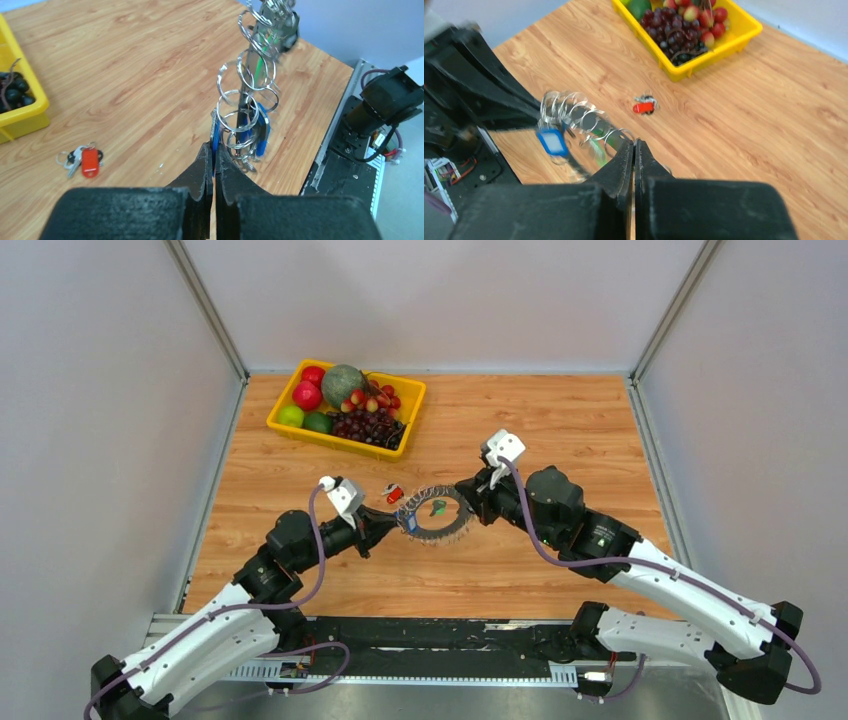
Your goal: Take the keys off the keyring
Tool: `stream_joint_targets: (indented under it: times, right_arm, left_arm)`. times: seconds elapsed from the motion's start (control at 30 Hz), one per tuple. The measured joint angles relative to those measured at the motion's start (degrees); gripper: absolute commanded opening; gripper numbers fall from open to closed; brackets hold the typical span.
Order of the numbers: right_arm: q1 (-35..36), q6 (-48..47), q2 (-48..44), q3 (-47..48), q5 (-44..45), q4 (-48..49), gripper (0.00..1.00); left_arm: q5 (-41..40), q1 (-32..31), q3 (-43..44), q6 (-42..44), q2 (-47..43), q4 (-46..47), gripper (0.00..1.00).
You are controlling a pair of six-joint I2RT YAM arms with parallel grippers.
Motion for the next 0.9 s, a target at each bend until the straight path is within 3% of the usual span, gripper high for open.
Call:
stream_joint_targets:
  times: [0.47, 0.7, 0.9]
  right_arm:
    - [-0.07, 2.64, -2.27, -9.38, 0.52, 1.55, 0.0]
    - [-0.04, 1.99, -2.89, -9.97, 3.23, 4.39, 0.0]
    - [-0.04, -3.69, -2.89, -9.94, 5.64, 14.97, 0.0]
  left_arm:
    - [-5.75, 0.02, 19.28, 8.41, 6.95, -26.67, 0.0]
    - [-3.67, 0.0, 21.64, 11.72, 7.34, -28.63, 0.0]
    - [-0.31, 0.0, 21.49, 12.17, 7.65, -28.52, 0.0]
